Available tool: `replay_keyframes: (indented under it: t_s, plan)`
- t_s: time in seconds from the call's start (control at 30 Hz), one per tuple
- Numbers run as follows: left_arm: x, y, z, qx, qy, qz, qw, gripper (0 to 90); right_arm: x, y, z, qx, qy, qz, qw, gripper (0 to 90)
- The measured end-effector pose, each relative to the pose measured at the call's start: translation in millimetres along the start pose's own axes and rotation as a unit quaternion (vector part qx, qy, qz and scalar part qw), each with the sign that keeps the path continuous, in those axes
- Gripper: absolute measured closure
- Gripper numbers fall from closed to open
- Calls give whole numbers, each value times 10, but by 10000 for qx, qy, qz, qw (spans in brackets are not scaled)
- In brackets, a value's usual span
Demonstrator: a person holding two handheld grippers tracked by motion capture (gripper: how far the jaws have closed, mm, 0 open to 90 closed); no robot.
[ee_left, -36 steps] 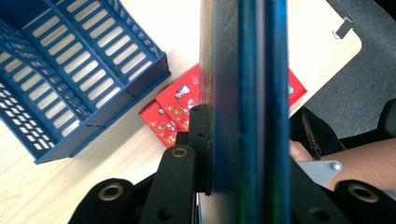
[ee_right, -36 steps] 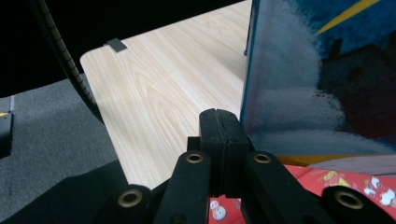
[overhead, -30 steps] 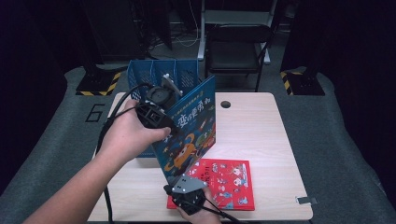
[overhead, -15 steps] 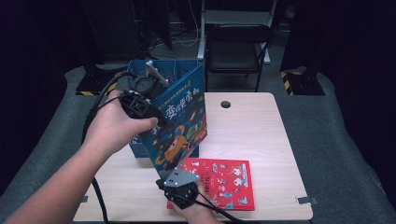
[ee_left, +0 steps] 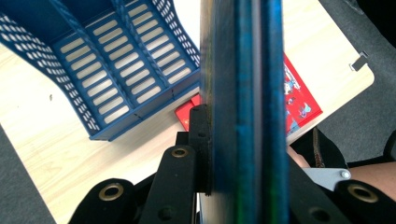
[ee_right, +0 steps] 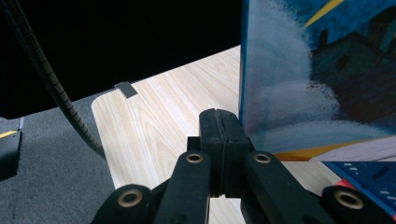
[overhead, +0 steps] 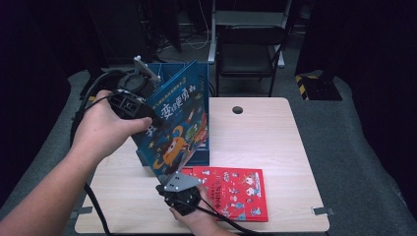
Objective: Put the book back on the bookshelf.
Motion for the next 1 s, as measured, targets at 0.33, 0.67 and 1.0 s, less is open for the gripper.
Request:
replay_keyframes:
  t_s: [0.33, 0.67, 1.0]
  plan:
    - [-144, -78, 65, -58, 121, 199, 9997, 831, -103, 96, -116, 31, 61, 166, 9998, 900]
    - [-323, -188, 105, -91, 121, 514, 9986, 831, -154, 140, -227, 26, 149, 273, 9995, 900]
    - [-469, -257, 112, -80, 176, 782, 9968, 831, -188, 173, -337, -35, 168, 343, 9993, 900]
Point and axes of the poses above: each handheld gripper's, and its own axes: z roughly backward along the jaws, y roughly out of its top, x roughly to its right, the point moved 7 cm from there along -z, roughly forward along the jaws, and after that the axes turned 14 degrees about -z, right-handed, at the moved point
